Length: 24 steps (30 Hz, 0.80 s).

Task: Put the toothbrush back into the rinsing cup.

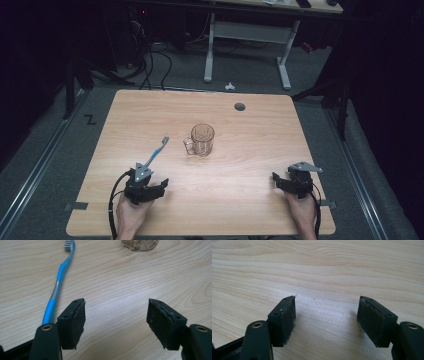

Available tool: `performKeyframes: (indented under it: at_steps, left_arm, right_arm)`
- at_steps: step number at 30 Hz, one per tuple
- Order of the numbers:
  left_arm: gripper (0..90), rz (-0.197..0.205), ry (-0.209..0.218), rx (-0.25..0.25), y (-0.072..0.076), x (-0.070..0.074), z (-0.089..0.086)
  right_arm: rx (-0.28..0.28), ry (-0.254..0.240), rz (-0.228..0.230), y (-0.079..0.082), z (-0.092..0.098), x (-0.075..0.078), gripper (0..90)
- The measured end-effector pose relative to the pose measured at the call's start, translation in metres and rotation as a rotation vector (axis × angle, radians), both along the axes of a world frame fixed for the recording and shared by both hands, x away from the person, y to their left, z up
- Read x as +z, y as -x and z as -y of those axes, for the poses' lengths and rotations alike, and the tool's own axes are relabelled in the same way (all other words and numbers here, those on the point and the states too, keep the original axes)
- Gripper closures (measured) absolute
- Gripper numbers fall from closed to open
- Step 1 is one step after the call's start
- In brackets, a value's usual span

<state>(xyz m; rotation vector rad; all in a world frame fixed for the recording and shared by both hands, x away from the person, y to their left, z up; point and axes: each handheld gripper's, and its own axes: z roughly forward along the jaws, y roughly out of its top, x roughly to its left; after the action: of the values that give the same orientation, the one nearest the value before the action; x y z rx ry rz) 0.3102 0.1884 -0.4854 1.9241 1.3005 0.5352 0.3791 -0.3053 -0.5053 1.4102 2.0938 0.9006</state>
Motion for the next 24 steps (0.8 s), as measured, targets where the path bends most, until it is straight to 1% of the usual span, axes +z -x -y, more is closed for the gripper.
performKeyframes:
  at_steps: [2, 6, 7, 17, 24]
  left_arm:
    - [32.4, 0.001, 0.018, 0.002, 0.001, 0.001, -0.003]
    - [32.5, 0.006, 0.017, 0.015, 0.003, 0.003, -0.008]
    - [32.5, 0.002, 0.021, 0.017, 0.004, 0.003, -0.008]
    - [32.2, -0.002, 0.016, 0.064, 0.009, 0.007, -0.023]
    - [31.2, -0.010, -0.007, 0.082, 0.009, 0.009, -0.032]
  right_arm:
    - [0.000, 0.000, 0.000, 0.000, 0.000, 0.000, 31.5]
    - [0.001, 0.000, 0.000, 0.000, 0.000, 0.000, 31.5]
    - [0.000, 0.000, 0.000, 0.000, 0.000, 0.000, 31.5]
    - [0.000, 0.000, 0.000, 0.000, 0.000, 0.000, 31.5]
    - [0.000, 0.000, 0.000, 0.000, 0.000, 0.000, 31.5]
